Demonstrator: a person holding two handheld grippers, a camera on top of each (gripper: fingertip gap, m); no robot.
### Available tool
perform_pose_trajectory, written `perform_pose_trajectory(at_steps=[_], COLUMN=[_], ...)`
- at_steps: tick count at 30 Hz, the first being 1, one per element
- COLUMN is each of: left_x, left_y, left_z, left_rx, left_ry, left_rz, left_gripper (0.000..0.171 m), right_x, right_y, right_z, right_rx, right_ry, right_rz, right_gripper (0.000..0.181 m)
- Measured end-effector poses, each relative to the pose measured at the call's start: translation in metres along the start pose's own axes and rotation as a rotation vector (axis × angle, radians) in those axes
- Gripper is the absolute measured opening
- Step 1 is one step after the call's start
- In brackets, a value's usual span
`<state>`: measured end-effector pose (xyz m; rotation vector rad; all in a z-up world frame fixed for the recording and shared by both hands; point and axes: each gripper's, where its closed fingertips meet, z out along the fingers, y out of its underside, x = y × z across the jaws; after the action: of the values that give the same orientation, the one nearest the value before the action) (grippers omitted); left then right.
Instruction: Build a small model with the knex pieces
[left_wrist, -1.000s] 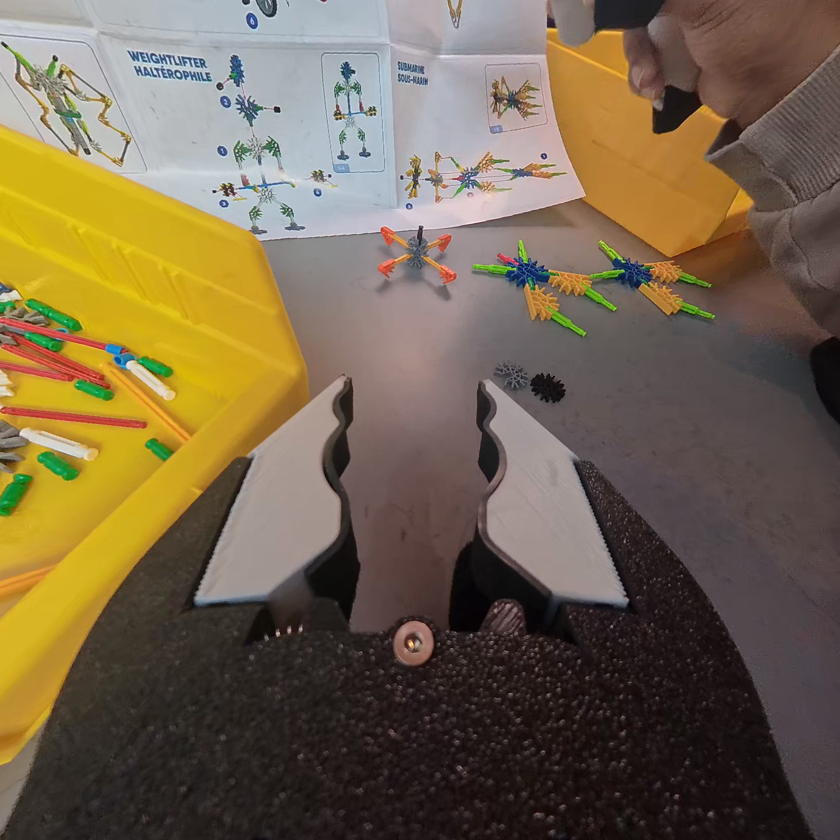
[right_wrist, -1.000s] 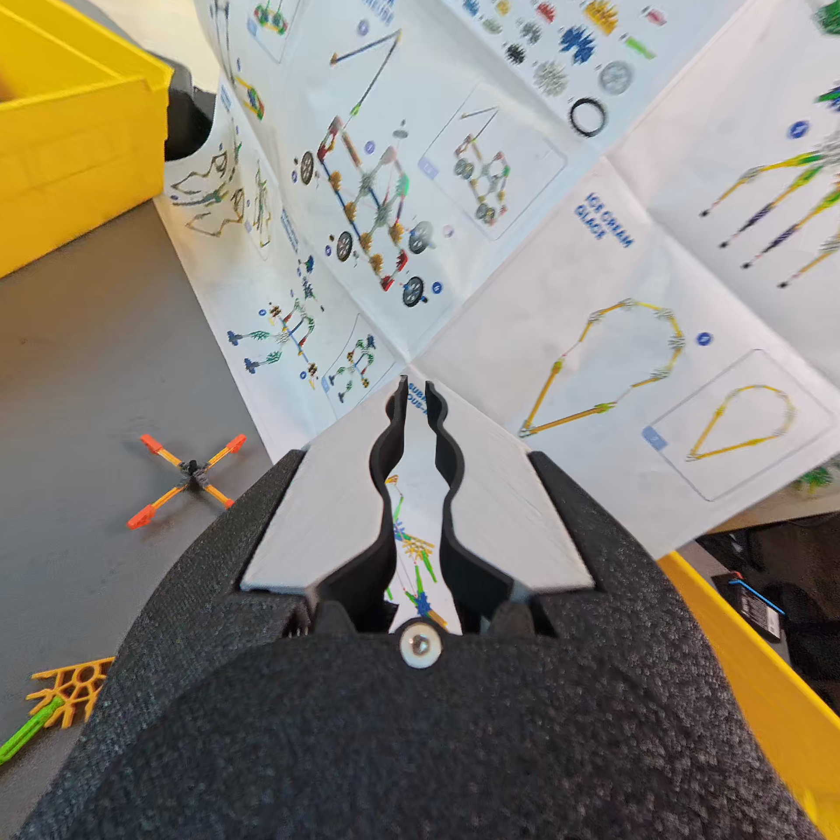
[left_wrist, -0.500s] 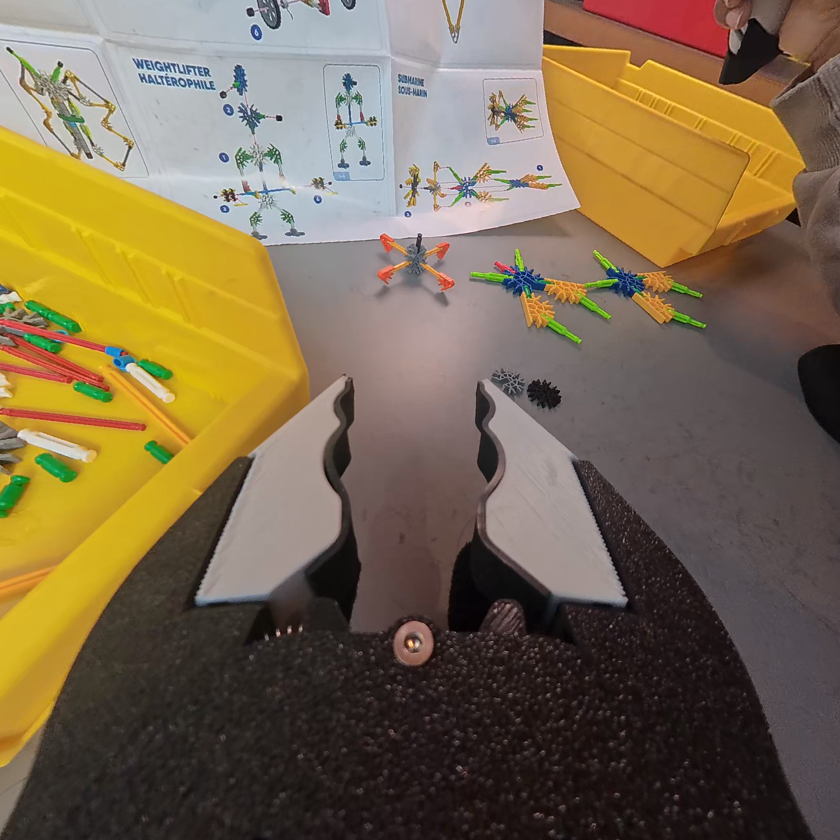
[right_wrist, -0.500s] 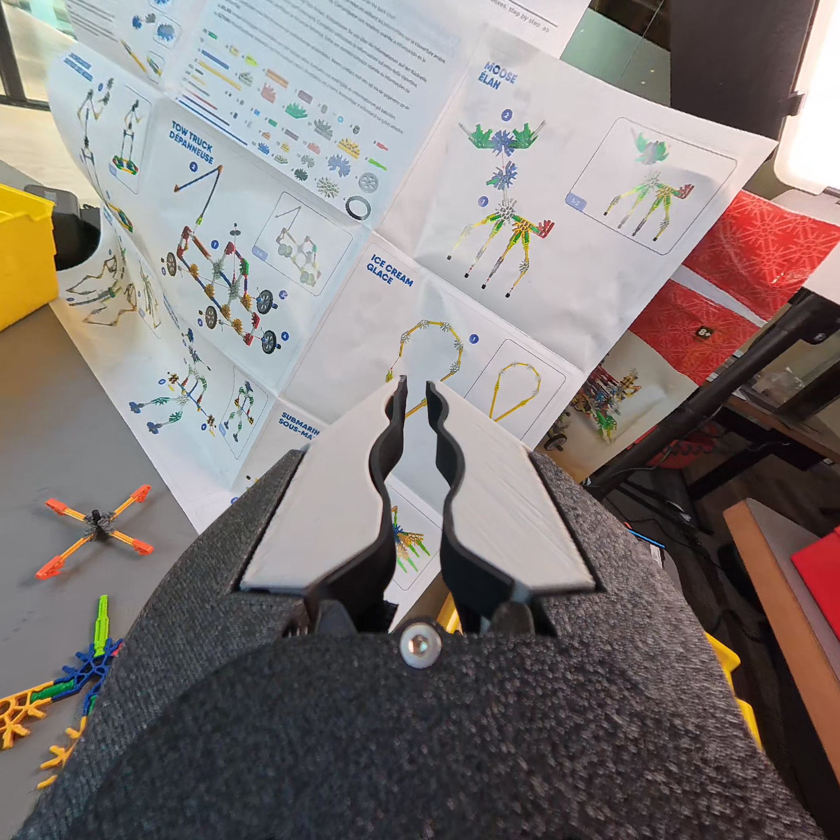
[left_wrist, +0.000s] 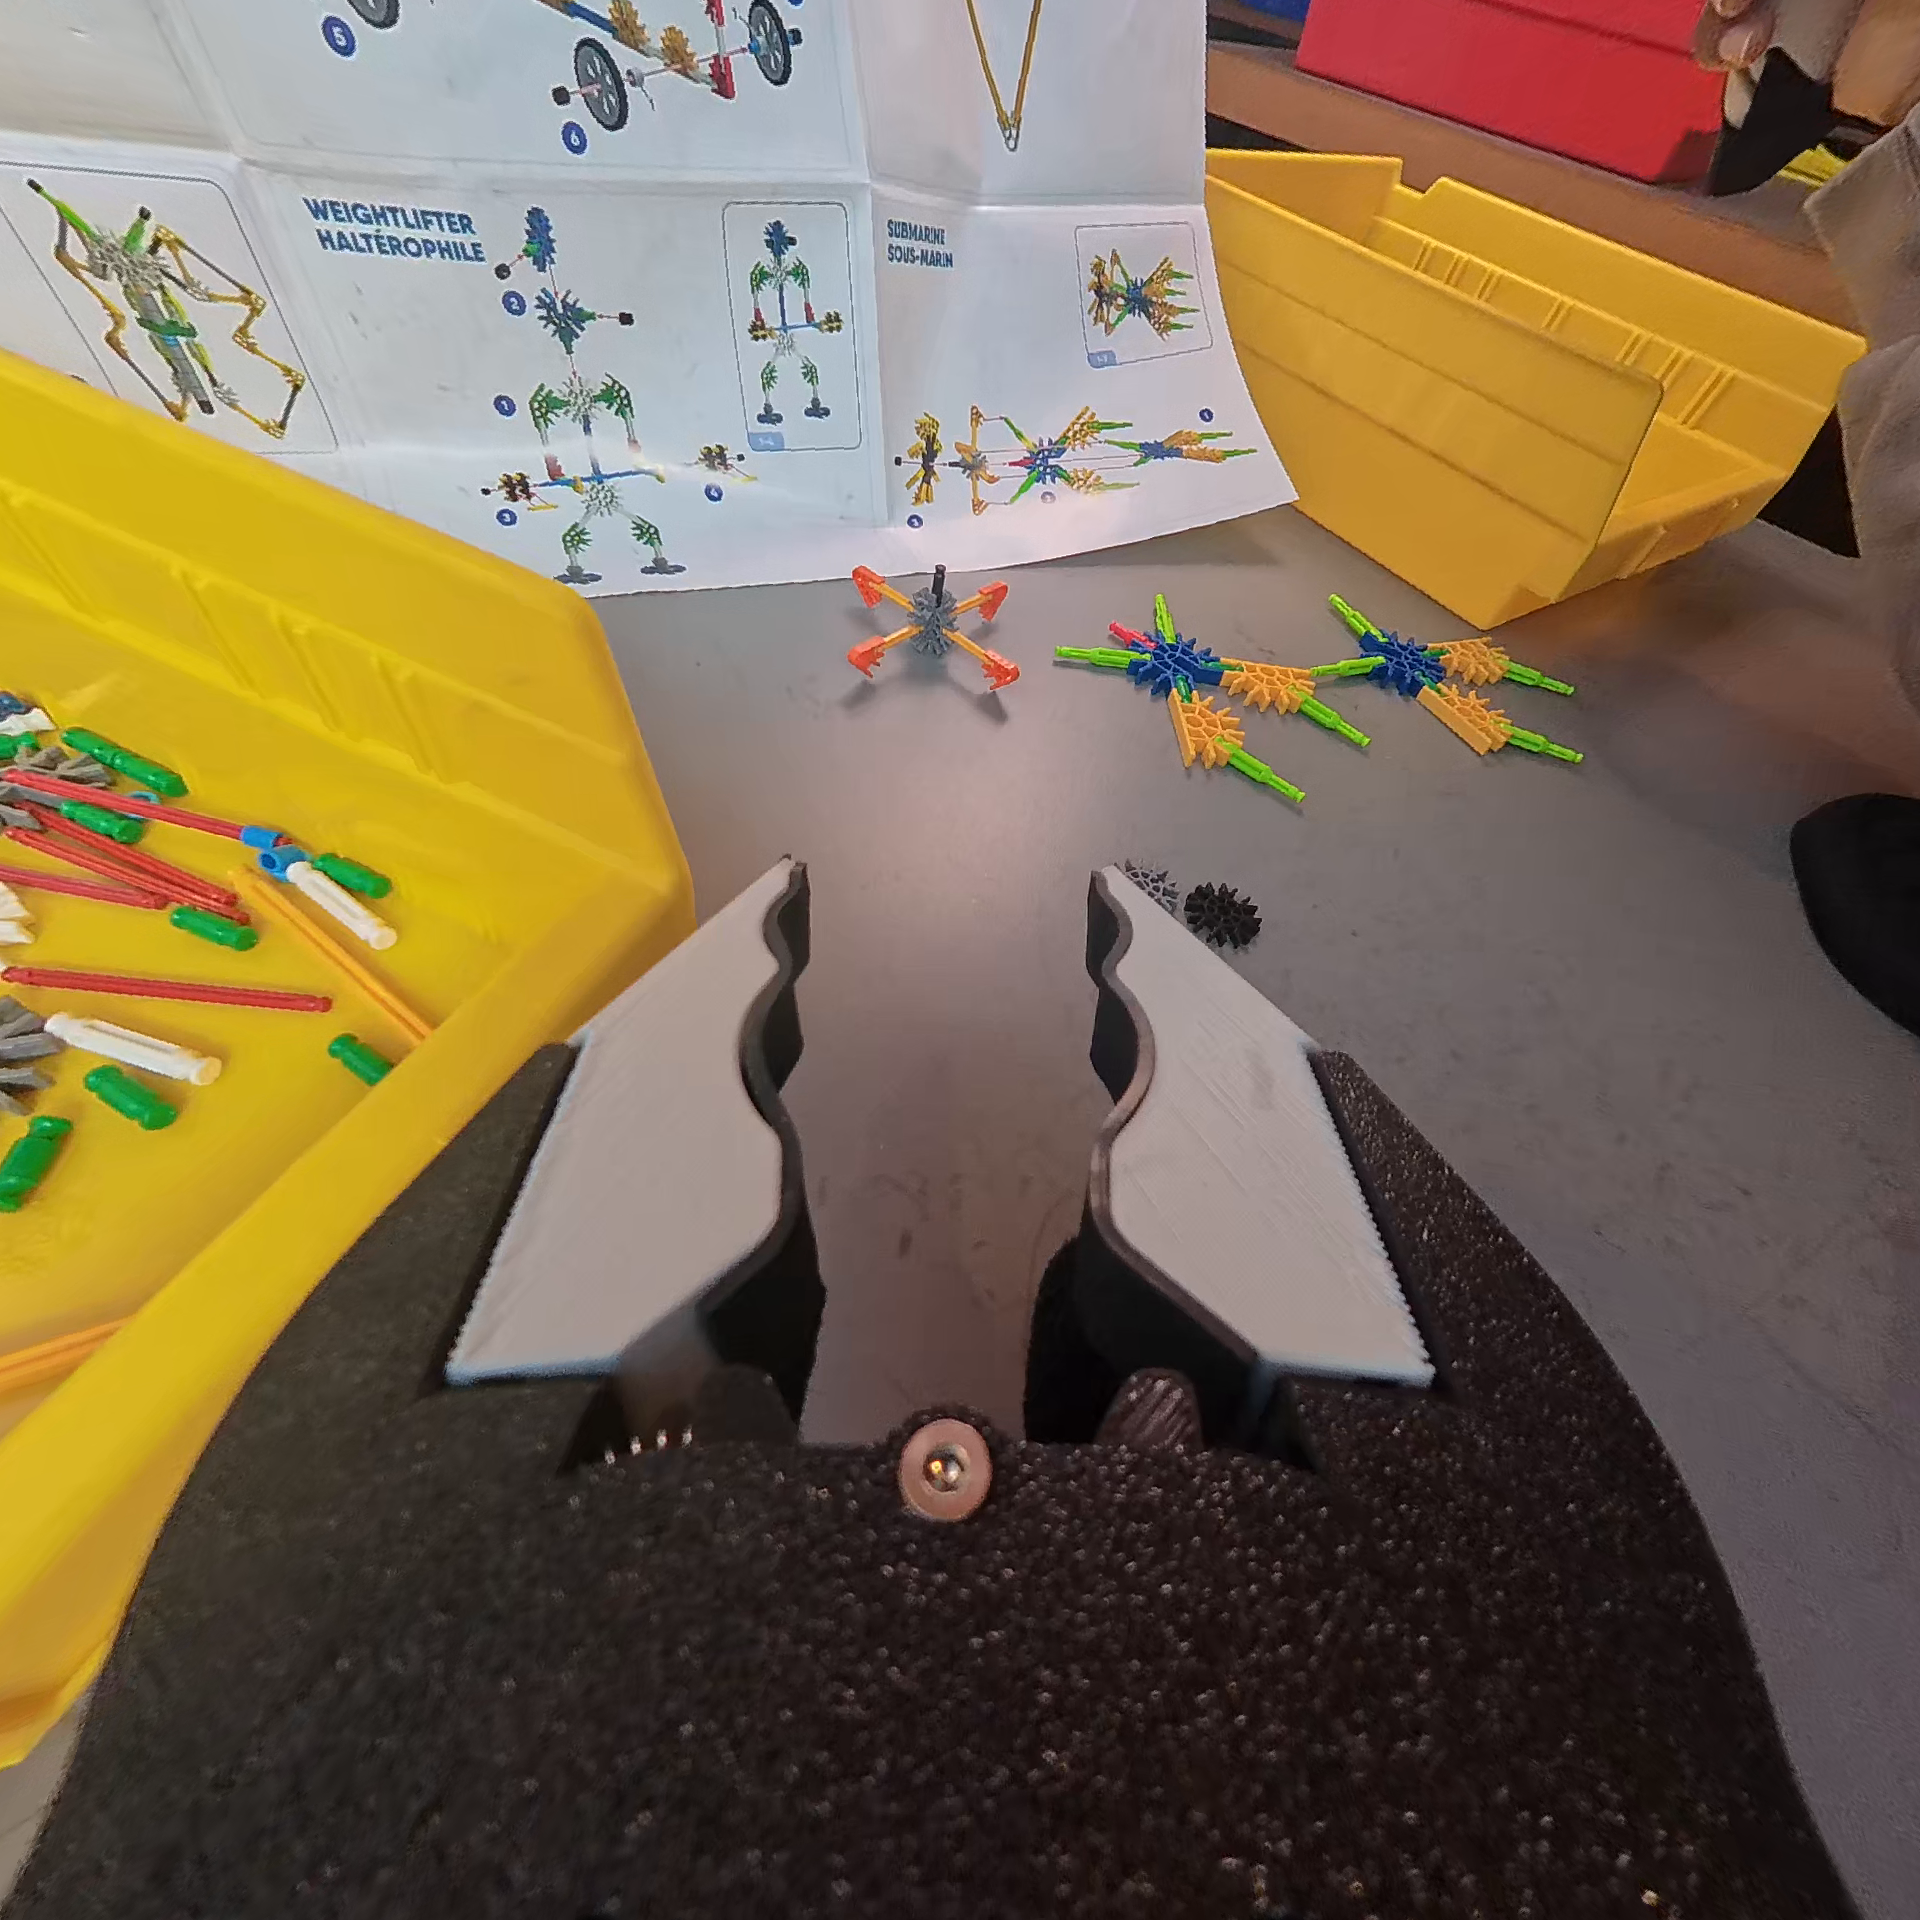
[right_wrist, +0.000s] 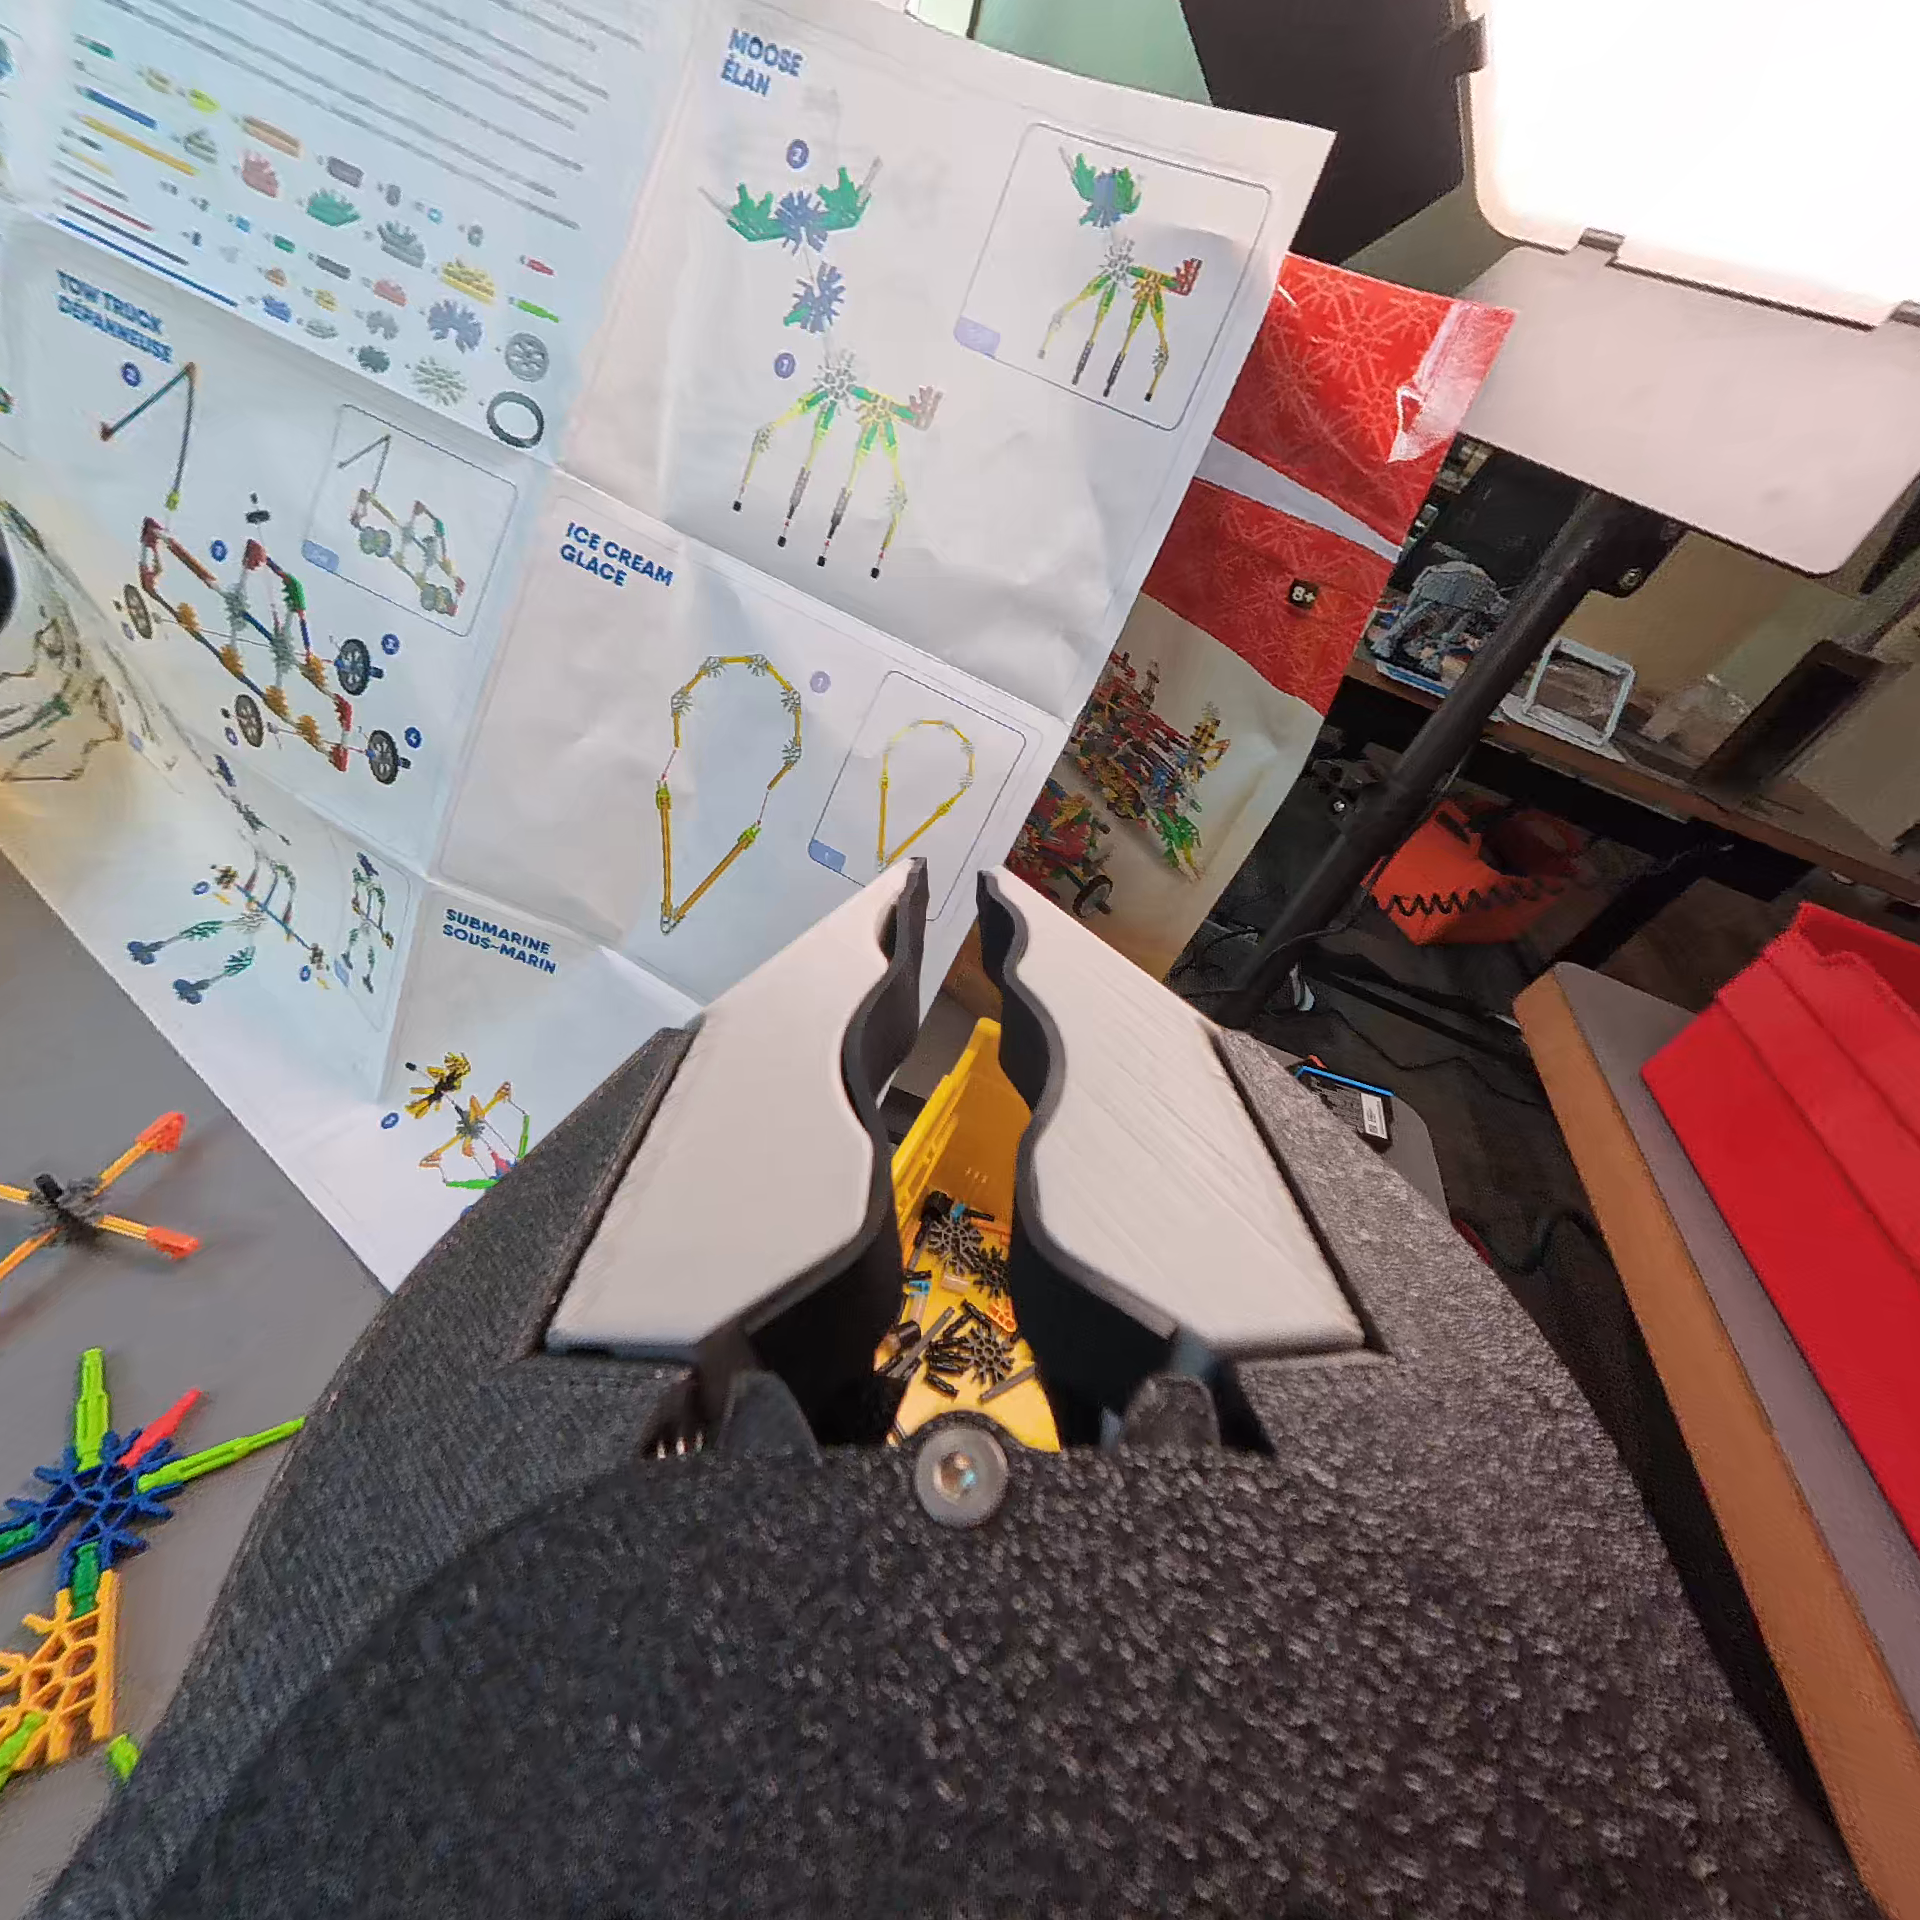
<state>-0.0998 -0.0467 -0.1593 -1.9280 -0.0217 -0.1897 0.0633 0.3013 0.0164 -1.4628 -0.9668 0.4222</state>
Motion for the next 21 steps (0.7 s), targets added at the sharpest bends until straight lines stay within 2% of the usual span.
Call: perform_pose_trajectory(at_steps=[3,10,21], left_x=[0.001,0.007,0.003], left_y=[0.001,-0.007,-0.007], left_z=[0.001,0.001,0.004], left_rx=[-0.002,0.057,0.058], left_ry=[0.011,0.029,-0.004], left_rz=[-0.006,0.053,0.093], left_gripper=[0.053,0.053,0.053], right_x=[0.014,0.039,0.05], right_y=[0.004,-0.007,0.086], right_z=[-0.004,-0.025,-0.008], right_rx=[-0.017,0.029,-0.321], right_ry=[0.03,0.074,-0.028], right_rz=[0.007,0.019,-0.013], right_gripper=[0.008,0.004,0.005])
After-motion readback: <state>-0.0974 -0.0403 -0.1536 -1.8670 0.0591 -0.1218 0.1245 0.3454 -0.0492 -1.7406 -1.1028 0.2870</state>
